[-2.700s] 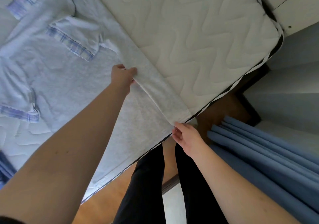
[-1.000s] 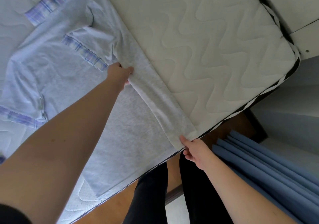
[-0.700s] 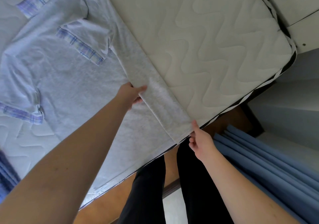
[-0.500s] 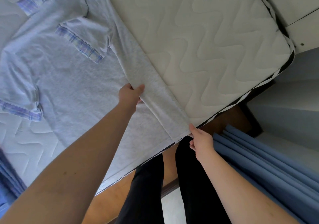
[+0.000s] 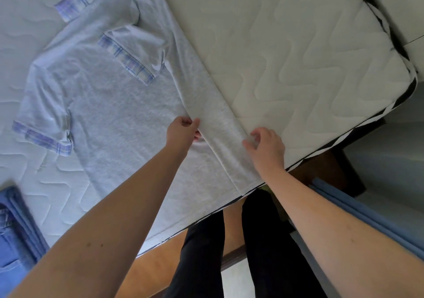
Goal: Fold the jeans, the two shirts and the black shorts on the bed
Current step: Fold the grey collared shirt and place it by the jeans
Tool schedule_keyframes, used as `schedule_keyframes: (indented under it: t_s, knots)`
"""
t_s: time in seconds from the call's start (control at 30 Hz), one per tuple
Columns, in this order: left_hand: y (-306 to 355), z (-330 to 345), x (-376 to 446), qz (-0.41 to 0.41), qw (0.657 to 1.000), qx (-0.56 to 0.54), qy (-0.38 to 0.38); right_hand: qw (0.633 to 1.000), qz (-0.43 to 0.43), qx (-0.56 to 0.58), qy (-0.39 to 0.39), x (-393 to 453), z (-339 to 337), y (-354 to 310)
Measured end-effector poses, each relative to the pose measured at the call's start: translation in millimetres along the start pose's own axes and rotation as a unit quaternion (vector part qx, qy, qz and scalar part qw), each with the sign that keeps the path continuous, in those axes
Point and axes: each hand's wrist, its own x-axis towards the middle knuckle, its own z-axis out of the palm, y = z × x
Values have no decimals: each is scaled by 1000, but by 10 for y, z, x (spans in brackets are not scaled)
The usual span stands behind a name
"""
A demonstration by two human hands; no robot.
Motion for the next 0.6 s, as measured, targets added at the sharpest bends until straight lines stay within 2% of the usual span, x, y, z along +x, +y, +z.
schedule_keyframes:
  t_s: [0.17, 0.33, 0.53, 0.6]
  knots:
    - [144, -159, 189, 5, 998, -63, -15, 999, 35, 16, 0, 168, 23, -118]
    - [247, -376, 340, 5, 996, -85, -3, 1000, -6, 15, 6, 167, 35, -377]
    - [530, -675, 393, 5, 995, -100, -14, 992, -9, 119, -43, 344, -44, -885]
    - [642, -743, 487, -7, 993, -114, 16, 988, 3, 147, -56, 488, -4, -1054]
